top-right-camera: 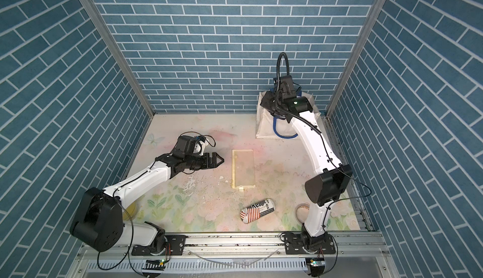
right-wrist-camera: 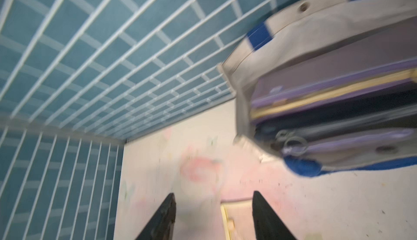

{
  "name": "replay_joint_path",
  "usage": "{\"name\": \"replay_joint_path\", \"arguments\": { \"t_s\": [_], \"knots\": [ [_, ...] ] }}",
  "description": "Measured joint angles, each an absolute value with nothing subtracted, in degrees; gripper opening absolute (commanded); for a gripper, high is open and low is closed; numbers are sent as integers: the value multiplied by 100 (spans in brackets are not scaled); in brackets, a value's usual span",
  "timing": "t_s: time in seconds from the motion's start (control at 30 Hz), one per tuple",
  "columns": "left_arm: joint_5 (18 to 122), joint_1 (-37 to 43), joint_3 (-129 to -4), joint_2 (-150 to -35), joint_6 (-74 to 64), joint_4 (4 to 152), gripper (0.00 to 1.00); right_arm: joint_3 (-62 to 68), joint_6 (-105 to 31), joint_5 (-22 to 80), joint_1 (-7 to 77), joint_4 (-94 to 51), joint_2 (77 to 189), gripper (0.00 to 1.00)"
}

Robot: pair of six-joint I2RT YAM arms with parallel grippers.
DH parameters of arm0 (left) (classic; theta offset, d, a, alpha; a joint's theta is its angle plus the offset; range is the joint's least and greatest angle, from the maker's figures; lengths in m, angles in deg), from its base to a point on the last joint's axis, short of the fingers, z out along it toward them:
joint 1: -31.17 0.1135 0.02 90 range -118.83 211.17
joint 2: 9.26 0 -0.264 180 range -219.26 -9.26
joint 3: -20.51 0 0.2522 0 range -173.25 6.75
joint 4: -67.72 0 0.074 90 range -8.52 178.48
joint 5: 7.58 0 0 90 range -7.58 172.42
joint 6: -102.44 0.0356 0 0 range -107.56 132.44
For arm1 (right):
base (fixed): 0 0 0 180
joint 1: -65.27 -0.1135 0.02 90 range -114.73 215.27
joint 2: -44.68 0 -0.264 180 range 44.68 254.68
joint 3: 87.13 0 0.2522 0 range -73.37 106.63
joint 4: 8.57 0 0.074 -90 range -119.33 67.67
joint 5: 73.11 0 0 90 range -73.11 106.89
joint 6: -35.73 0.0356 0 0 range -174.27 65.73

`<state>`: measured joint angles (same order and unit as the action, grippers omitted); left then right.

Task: Put the pencil pouch into the canvas bag
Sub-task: Place the pencil pouch in the canvas bag, then pick up the pencil pouch from the center of the board.

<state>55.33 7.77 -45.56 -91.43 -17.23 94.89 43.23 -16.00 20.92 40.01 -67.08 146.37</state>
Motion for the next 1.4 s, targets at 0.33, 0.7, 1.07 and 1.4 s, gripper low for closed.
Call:
{"name": "replay_joint_path", "arguments": {
  "t_s": [0.33, 0.7, 1.07, 1.4],
  "knots": [
    [5023, 886, -5173, -10179, -1976, 9544, 100, 1258, -1992, 3279, 3673, -6514, 14255, 69],
    [4914, 696, -5555, -10938, -2114, 9662, 91, -147, -1559, 4033, 3689, -5218, 14897, 73],
    [4977, 344, -5652, -11644, -2483, 9128, 82, -508, -1207, 4160, 3748, -4138, 15398, 65],
    [4956, 311, -5662, -11974, -2899, 8256, 75, -540, -1098, 4444, 3758, -3559, 15538, 62]
  ]
}}
